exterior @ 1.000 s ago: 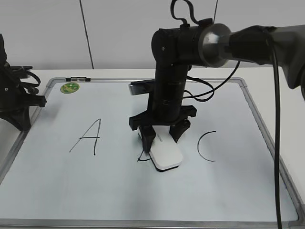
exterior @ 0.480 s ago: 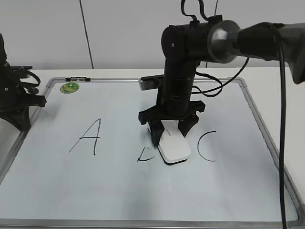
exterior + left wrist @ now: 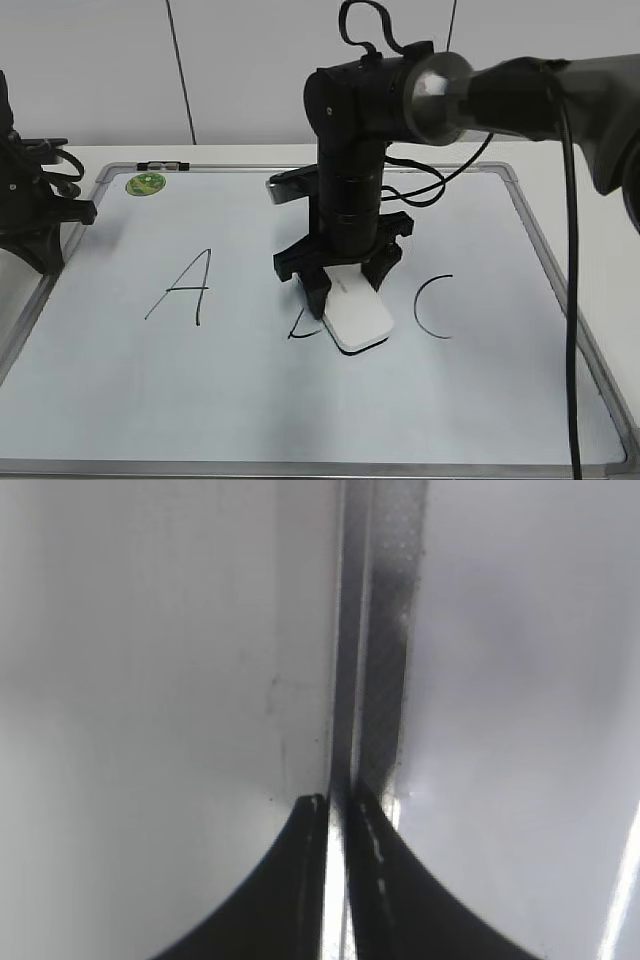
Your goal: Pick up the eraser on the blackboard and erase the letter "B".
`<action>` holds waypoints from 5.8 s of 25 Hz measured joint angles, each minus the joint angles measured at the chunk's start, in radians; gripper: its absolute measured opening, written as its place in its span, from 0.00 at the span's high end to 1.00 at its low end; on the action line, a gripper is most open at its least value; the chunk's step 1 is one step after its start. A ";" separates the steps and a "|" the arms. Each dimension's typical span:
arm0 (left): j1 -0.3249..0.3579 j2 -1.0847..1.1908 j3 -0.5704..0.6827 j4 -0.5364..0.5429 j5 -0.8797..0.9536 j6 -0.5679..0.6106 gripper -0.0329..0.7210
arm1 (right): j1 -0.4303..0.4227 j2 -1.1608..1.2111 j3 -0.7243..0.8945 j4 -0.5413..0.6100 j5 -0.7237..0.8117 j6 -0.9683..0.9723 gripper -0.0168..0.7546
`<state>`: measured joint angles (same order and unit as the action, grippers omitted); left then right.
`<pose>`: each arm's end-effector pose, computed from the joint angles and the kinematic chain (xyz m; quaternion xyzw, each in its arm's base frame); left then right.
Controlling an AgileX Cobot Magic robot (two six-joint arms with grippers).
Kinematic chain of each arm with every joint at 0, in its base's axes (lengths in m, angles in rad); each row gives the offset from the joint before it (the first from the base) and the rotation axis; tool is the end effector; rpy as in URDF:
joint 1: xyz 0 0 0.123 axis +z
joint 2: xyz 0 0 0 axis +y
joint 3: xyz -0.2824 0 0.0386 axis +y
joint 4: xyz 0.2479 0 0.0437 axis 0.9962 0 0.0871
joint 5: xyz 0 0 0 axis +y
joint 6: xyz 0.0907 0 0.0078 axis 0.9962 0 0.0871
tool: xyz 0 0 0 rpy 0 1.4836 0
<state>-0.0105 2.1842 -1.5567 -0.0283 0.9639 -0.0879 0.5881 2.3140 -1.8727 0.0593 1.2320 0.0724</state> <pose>0.4264 -0.0066 0.1307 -0.0463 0.9983 -0.0135 0.0327 0.3806 0.2599 0.1476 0.2451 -0.9691 -0.0239 0.0163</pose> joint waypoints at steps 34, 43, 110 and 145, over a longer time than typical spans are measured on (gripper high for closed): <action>0.001 0.000 -0.002 -0.008 0.000 0.002 0.92 | 0.119 0.000 0.000 0.106 -0.013 -0.012 0.30; 0.001 0.000 -0.002 -0.011 0.000 0.004 0.92 | 0.006 -0.004 0.000 0.095 -0.013 -0.006 0.30; 0.001 0.000 -0.002 -0.016 -0.002 0.010 0.92 | -0.531 -0.082 0.107 -0.006 -0.014 -0.040 0.30; 0.001 -0.179 -0.028 0.022 0.078 0.013 0.37 | -0.531 -0.220 0.031 -0.013 -0.013 -0.021 0.20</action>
<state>-0.0092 2.0054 -1.5851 -0.0065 1.0415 -0.0752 0.0568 2.0944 -1.8414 0.0465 1.2188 0.0514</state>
